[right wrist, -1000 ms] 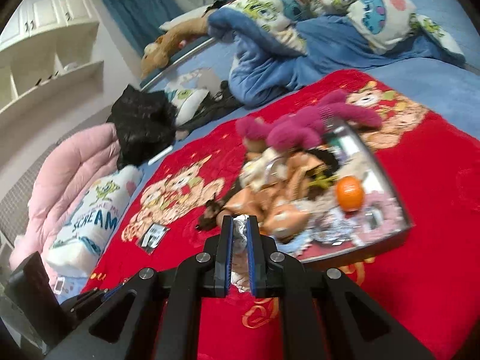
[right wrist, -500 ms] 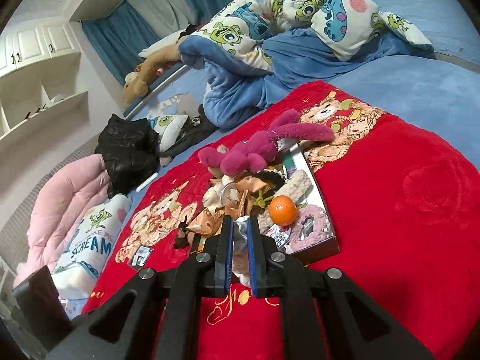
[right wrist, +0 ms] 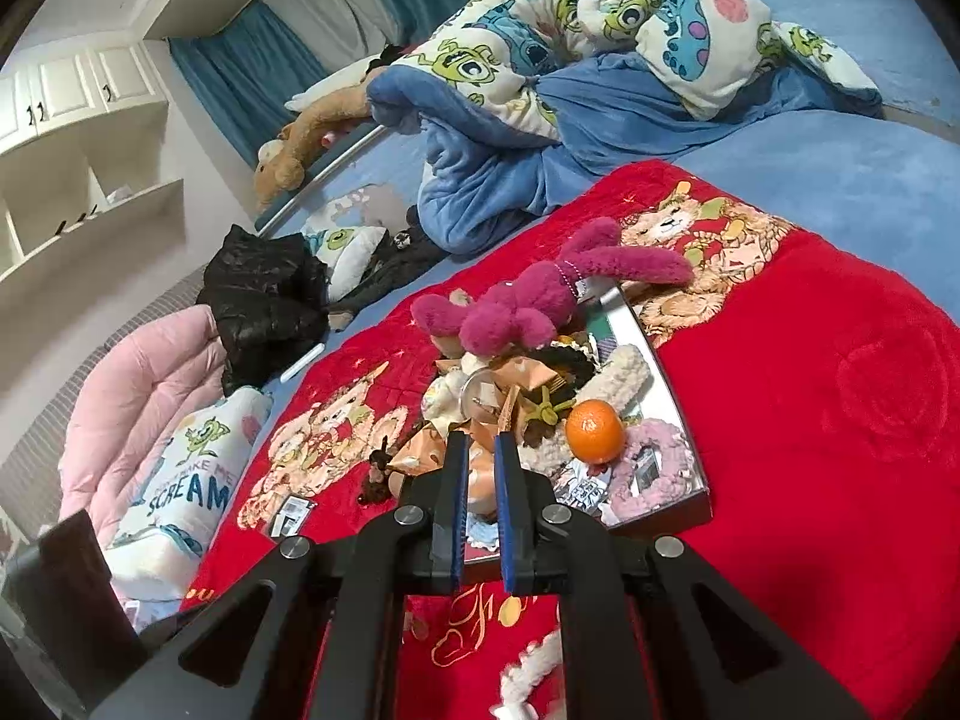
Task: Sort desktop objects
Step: 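Lift the pink bracelet with the left tool while the right tool lifts the white scrunchie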
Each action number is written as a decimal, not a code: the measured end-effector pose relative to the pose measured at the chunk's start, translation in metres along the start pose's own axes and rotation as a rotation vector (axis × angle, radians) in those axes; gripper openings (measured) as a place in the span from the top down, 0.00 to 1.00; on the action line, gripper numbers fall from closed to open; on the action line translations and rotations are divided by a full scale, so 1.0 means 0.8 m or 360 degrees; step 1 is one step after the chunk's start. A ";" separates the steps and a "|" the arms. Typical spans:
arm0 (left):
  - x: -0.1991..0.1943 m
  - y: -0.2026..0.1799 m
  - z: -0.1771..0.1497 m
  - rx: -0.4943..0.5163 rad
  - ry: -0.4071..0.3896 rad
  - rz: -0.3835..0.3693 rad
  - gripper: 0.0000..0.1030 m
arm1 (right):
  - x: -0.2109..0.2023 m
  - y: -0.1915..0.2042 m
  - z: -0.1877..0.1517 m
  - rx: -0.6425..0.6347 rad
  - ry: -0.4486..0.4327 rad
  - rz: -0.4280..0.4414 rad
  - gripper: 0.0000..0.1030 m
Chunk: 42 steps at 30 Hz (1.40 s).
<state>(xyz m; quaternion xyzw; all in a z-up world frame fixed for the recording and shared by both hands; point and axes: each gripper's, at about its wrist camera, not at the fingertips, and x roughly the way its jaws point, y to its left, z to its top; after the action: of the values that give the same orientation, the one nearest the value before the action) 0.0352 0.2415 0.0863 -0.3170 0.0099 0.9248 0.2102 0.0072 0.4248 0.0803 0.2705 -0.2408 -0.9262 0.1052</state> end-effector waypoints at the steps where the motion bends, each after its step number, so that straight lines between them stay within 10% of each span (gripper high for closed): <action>1: 0.000 0.002 -0.001 -0.0004 0.0002 0.0002 0.92 | 0.000 0.000 0.000 -0.0018 -0.0001 -0.0012 0.90; 25: 0.004 -0.001 -0.074 -0.0133 0.0111 -0.0040 0.92 | 0.019 -0.024 -0.095 -0.0318 0.0528 -0.0198 0.87; 34: 0.028 -0.016 -0.103 -0.0082 0.0211 -0.0037 0.92 | 0.031 -0.028 -0.119 -0.0327 0.0599 -0.0248 0.64; 38: 0.036 -0.019 -0.112 -0.0068 0.0234 -0.0029 0.92 | 0.040 -0.014 -0.126 -0.0409 0.0561 -0.0367 0.65; 42: 0.038 -0.017 -0.113 -0.0080 0.0227 -0.0027 0.92 | 0.040 -0.017 -0.127 -0.0404 0.0506 -0.0437 0.87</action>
<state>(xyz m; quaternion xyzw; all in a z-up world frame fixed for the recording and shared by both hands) 0.0715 0.2514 -0.0019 -0.3873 -0.0011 0.8980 0.2087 0.0358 0.3863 -0.0156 0.4278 -0.0640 -0.9003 0.0481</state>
